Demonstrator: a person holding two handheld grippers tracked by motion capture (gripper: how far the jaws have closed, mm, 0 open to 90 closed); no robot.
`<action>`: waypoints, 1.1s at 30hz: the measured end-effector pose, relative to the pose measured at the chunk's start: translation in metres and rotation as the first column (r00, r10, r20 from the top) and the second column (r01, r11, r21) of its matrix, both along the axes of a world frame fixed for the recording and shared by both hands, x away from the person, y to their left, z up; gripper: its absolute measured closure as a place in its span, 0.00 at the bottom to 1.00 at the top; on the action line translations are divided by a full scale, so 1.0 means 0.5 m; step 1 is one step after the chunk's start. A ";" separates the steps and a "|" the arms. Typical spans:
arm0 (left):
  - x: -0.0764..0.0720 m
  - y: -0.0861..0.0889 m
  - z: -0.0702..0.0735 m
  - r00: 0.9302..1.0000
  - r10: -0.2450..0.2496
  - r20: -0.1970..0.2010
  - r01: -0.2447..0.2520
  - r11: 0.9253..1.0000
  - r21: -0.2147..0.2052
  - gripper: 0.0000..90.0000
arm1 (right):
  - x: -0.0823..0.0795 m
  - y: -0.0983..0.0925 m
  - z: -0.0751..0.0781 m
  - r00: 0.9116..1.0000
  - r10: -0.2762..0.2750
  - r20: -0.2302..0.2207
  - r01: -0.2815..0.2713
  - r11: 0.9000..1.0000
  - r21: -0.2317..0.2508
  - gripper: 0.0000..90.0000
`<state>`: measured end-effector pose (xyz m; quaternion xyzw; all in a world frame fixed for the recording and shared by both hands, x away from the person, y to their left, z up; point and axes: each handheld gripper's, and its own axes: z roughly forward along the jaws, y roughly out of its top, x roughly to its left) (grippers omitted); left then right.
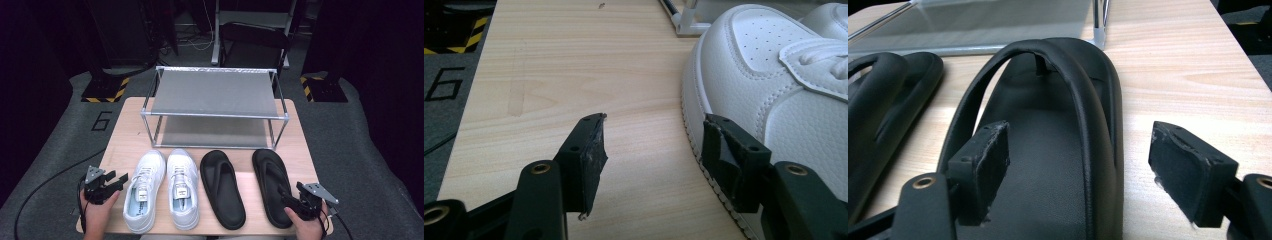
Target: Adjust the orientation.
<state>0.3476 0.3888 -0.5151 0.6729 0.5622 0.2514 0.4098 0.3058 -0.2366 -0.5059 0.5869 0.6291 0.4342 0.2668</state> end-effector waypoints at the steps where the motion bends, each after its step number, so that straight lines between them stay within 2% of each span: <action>1: -0.001 0.000 0.000 1.000 -0.001 0.002 0.001 1.000 0.003 0.47 | -0.002 0.003 0.003 1.000 0.001 0.006 -0.001 1.000 -0.007 0.28; 3: -0.003 0.001 0.001 1.000 0.003 0.003 -0.003 1.000 0.003 0.47 | -0.004 0.004 0.005 1.000 0.001 0.004 -0.001 1.000 -0.017 0.29; 4: -0.003 0.002 0.001 1.000 0.005 0.003 -0.005 1.000 -0.003 0.47 | -0.007 0.010 0.010 1.000 0.018 0.019 -0.017 0.999 -0.030 0.35; 6: -0.002 0.004 0.000 1.000 0.009 0.002 -0.009 1.000 -0.003 0.47 | -0.010 0.017 0.015 0.999 0.032 0.029 -0.031 0.999 -0.035 0.39; 11: 0.000 0.002 -0.001 1.000 0.016 0.016 -0.016 1.000 -0.006 0.47 | -0.017 0.035 0.036 0.996 0.061 0.064 -0.061 0.998 -0.012 0.46; 15: 0.002 0.001 0.001 1.000 0.003 0.000 -0.003 1.000 -0.003 0.47 | -0.026 0.054 0.049 0.992 0.090 0.086 -0.089 0.996 -0.017 0.49; 18: 0.003 -0.001 0.002 1.000 0.001 0.004 -0.001 1.000 -0.003 0.47 | -0.035 0.085 0.058 0.988 0.136 0.067 -0.137 0.991 0.009 0.50; 23: 0.001 0.003 0.001 1.000 0.007 0.007 -0.007 1.000 -0.003 0.47 | -0.040 0.132 0.058 0.975 0.218 0.047 -0.219 0.976 0.016 0.54; 24: 0.001 0.003 0.001 1.000 0.007 0.007 -0.007 1.000 -0.003 0.47 | -0.040 0.132 0.058 0.975 0.218 0.047 -0.219 0.976 0.016 0.54; 25: 0.000 0.004 0.000 1.000 0.015 0.014 -0.015 1.000 -0.010 0.47 | -0.039 0.157 0.052 0.967 0.250 0.044 -0.251 0.968 -0.002 0.54; 27: -0.001 0.006 0.001 1.000 0.011 0.008 -0.011 1.000 -0.009 0.47 | -0.037 0.174 0.047 0.962 0.272 0.035 -0.272 0.962 -0.006 0.55; 29: -0.001 0.006 0.001 1.000 0.011 0.006 -0.011 1.000 -0.008 0.47 | -0.035 0.183 0.043 0.960 0.279 0.030 -0.279 0.960 -0.002 0.55; 30: 0.000 0.005 -0.001 1.000 0.015 0.018 -0.015 1.000 -0.008 0.47 | -0.030 0.197 0.035 0.957 0.291 0.011 -0.291 0.957 -0.004 0.58; 31: 0.000 0.005 -0.001 1.000 0.015 0.018 -0.015 1.000 -0.008 0.47 | -0.030 0.197 0.035 0.957 0.291 0.011 -0.291 0.957 -0.004 0.58; 32: -0.001 0.004 0.000 1.000 0.008 0.002 -0.008 1.000 -0.006 0.47 | -0.025 0.207 0.027 0.953 0.304 -0.007 -0.304 0.953 -0.007 0.60; 33: -0.001 0.004 -0.001 1.000 0.008 0.003 -0.008 1.000 -0.005 0.47 | -0.023 0.212 0.024 0.953 0.304 -0.017 -0.304 0.953 -0.004 0.61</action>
